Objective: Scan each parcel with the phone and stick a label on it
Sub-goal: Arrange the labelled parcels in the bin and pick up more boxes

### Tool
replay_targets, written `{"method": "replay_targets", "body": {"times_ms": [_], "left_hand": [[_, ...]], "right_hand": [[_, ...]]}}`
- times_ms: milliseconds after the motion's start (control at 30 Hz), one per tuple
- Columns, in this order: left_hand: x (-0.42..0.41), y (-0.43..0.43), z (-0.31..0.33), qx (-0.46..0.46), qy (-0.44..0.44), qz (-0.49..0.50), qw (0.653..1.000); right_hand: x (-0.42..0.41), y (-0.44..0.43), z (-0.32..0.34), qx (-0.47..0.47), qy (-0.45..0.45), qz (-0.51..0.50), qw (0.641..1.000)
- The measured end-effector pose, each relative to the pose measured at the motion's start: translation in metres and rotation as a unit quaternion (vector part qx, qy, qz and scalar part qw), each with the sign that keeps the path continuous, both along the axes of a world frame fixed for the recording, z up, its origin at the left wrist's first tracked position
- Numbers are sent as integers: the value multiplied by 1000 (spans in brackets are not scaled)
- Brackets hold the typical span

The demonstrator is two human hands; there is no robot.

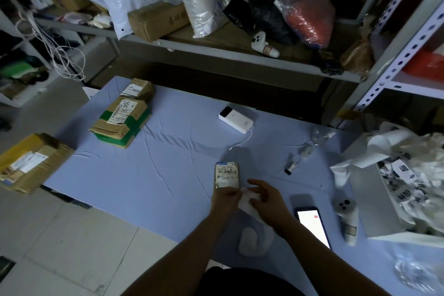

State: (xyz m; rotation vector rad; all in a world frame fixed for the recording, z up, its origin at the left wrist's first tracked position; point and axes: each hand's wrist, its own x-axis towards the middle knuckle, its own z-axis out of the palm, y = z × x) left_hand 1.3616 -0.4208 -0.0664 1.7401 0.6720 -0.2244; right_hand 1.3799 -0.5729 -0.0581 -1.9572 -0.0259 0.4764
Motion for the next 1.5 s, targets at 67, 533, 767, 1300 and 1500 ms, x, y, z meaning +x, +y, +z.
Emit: {"method": "replay_targets", "body": {"times_ms": [67, 533, 767, 1300, 1500], "left_hand": [[1, 3, 0, -3, 5, 12, 1000], [14, 26, 35, 293, -143, 22, 945], [5, 31, 25, 527, -367, -155, 751], [-11, 35, 18, 419, -135, -144, 886], [-9, 40, 26, -230, 73, 132, 961]], "right_hand": [[-1, -1, 0, -15, 0, 8, 1000], [3, -6, 8, -270, -41, -96, 957], [39, 34, 52, 239, 234, -264, 905], [34, 23, 19, 234, 231, -254, 910], [21, 19, 6, 278, 226, -189, 914]]}}
